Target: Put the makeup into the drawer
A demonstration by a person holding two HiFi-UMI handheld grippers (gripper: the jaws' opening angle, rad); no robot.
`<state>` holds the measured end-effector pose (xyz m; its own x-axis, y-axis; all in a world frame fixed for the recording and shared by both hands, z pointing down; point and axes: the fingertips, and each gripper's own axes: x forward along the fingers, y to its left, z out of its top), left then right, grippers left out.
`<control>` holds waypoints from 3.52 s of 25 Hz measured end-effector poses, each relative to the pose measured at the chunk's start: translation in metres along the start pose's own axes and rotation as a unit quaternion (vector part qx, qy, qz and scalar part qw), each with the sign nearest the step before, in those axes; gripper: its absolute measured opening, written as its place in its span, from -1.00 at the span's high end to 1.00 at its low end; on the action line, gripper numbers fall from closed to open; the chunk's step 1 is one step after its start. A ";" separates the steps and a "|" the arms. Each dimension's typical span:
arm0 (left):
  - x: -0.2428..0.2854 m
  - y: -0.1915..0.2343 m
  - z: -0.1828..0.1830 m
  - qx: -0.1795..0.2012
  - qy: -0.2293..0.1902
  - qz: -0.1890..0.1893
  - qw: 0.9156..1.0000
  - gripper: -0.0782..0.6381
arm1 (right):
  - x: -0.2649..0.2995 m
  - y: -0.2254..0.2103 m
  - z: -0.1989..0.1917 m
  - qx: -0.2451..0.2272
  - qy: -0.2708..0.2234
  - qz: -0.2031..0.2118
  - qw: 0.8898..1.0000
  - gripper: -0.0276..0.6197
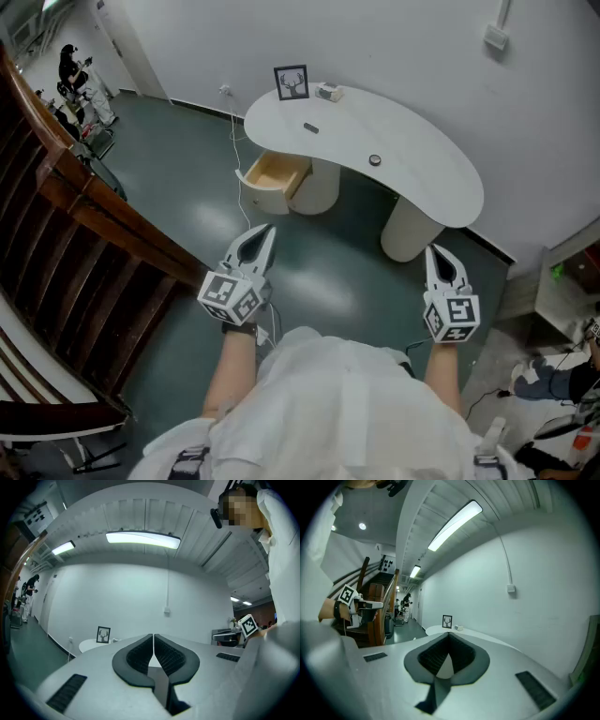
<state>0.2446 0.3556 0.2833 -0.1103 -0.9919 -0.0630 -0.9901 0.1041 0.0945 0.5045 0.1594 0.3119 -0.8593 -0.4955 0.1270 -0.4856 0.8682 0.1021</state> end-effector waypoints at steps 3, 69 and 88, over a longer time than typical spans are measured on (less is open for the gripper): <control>0.000 0.001 0.001 -0.001 0.000 0.000 1.000 0.72 | 0.001 -0.001 0.001 0.000 0.001 -0.001 1.000 0.89; 0.193 0.251 -0.013 -0.004 0.045 -0.077 0.996 0.72 | 0.320 0.018 0.020 0.023 0.031 -0.005 0.999 0.89; 0.338 0.301 -0.047 0.034 0.103 -0.150 0.983 0.71 | 0.460 -0.020 -0.001 0.035 0.064 0.030 0.997 0.89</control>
<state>-0.0865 0.0486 0.3369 0.2010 -0.9716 0.1247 -0.9796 -0.1981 0.0352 0.1192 -0.0856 0.3689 -0.8613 -0.4387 0.2563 -0.4487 0.8934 0.0217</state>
